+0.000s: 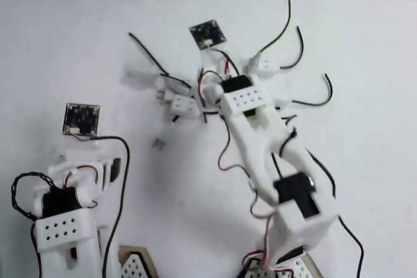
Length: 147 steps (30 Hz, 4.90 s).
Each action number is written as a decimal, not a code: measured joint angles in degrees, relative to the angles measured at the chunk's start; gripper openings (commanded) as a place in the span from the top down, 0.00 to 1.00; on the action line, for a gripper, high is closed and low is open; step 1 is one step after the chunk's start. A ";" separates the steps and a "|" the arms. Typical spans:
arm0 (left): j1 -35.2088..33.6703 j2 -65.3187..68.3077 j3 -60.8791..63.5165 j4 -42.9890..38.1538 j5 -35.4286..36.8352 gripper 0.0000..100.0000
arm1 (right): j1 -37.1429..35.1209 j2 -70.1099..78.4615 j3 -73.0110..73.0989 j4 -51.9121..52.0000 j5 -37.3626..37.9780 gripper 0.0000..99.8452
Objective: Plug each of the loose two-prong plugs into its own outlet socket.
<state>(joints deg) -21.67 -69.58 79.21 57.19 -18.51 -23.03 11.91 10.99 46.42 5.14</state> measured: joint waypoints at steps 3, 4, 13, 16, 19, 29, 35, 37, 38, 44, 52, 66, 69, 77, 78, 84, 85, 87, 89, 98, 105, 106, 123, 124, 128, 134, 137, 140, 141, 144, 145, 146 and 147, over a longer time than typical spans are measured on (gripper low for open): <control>0.00 0.00 0.00 0.00 0.00 0.72 | 1.23 5.63 -3.52 0.35 0.00 0.86; 0.00 0.00 0.00 0.00 0.00 0.72 | 1.49 7.38 -4.75 0.79 0.00 0.86; 0.00 0.00 0.00 0.00 0.00 0.72 | 2.46 16.00 -12.48 5.89 0.00 0.97; 0.00 0.00 0.00 0.00 0.00 0.72 | 2.11 16.00 -12.75 8.09 0.00 0.98; 0.00 0.00 0.00 0.00 0.00 0.72 | 2.20 14.59 -12.75 11.16 0.00 0.98; 0.00 0.00 0.09 0.00 0.00 0.72 | 3.78 4.22 -12.84 25.32 -2.90 0.98; 0.00 0.00 0.09 0.00 0.00 0.72 | 6.15 0.09 -12.84 34.46 -8.88 0.98; 0.00 0.00 0.09 0.00 0.00 0.72 | 7.12 -0.88 -12.84 37.19 -11.87 0.98; 0.00 0.00 0.09 0.00 0.00 0.72 | 7.47 -1.14 -12.84 38.59 -13.54 0.98; 0.00 0.00 0.09 0.00 0.00 0.72 | 7.65 -1.23 -12.84 44.40 -26.29 0.98; 0.00 0.00 0.09 -0.97 0.00 0.72 | 7.74 -1.23 -13.10 45.71 -37.45 0.98; 0.00 0.00 0.09 -0.97 0.00 0.72 | 8.79 -1.23 -23.47 48.62 -44.84 0.96; 0.00 0.00 0.09 -0.97 0.00 0.72 | 8.88 -1.23 -25.41 48.62 -44.84 0.97; 0.00 0.00 0.09 -0.97 0.00 0.72 | 8.88 -1.23 -25.93 48.26 -19.87 0.92; 0.00 0.00 0.09 -0.97 0.00 0.72 | 8.88 -1.23 -25.93 48.26 -13.45 0.92; 0.00 0.00 0.09 -0.97 0.00 0.72 | 9.49 -1.23 -19.34 42.99 28.31 0.92; 0.00 0.00 0.09 -0.97 0.00 0.72 | 9.32 -1.23 -17.93 41.49 32.97 0.92; 0.00 0.00 0.09 -0.97 0.00 0.72 | 9.23 -1.23 -15.91 37.54 37.80 0.92; 0.00 0.00 0.09 -0.97 0.00 0.72 | 9.32 -1.23 -14.68 32.97 38.95 0.91; 0.00 0.00 0.09 -0.97 0.00 0.72 | 4.84 9.58 -16.70 18.46 32.70 0.90; 0.00 0.00 0.09 -0.97 0.00 0.72 | 5.80 24.53 -29.10 15.38 31.65 0.95; 0.00 0.00 0.09 -0.97 0.00 0.72 | 6.77 26.11 -30.86 15.47 31.65 0.96; 0.00 0.00 0.09 -0.97 0.00 0.72 | 17.85 29.19 -42.90 50.99 31.65 0.98; 0.00 0.00 0.09 -0.97 0.00 0.72 | 18.20 29.19 -41.85 51.16 31.47 0.99; 0.00 0.00 0.09 -0.97 0.00 0.72 | 18.37 27.43 -34.90 51.16 31.47 0.98; 0.00 0.00 0.09 -0.97 0.00 0.72 | 18.81 15.74 -22.33 51.25 31.56 0.98; 0.00 0.00 0.09 -0.97 0.00 0.72 | 19.78 8.88 -18.99 51.25 31.47 0.98; 0.00 0.00 0.09 -0.97 0.00 0.72 | 20.22 2.02 -16.53 51.43 31.47 0.91; 0.00 0.00 0.09 -0.97 0.00 0.72 | 20.13 -0.26 -15.47 51.43 31.47 0.87; 0.00 0.00 0.09 -0.97 0.00 0.72 | 20.04 -6.24 -10.81 51.43 31.65 0.80; 0.00 0.00 0.09 -0.97 0.00 0.72 | 20.04 -7.74 -9.14 51.43 31.65 0.80; 0.00 0.00 0.09 -0.97 0.00 0.72 | 20.04 -8.88 -7.56 51.43 31.65 0.80; 0.00 0.00 0.09 -0.97 0.00 0.72 | 20.04 -9.58 -6.15 51.43 31.65 0.80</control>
<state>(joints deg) -21.67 -69.58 79.30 56.22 -18.51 -2.99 2.33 4.84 97.85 36.79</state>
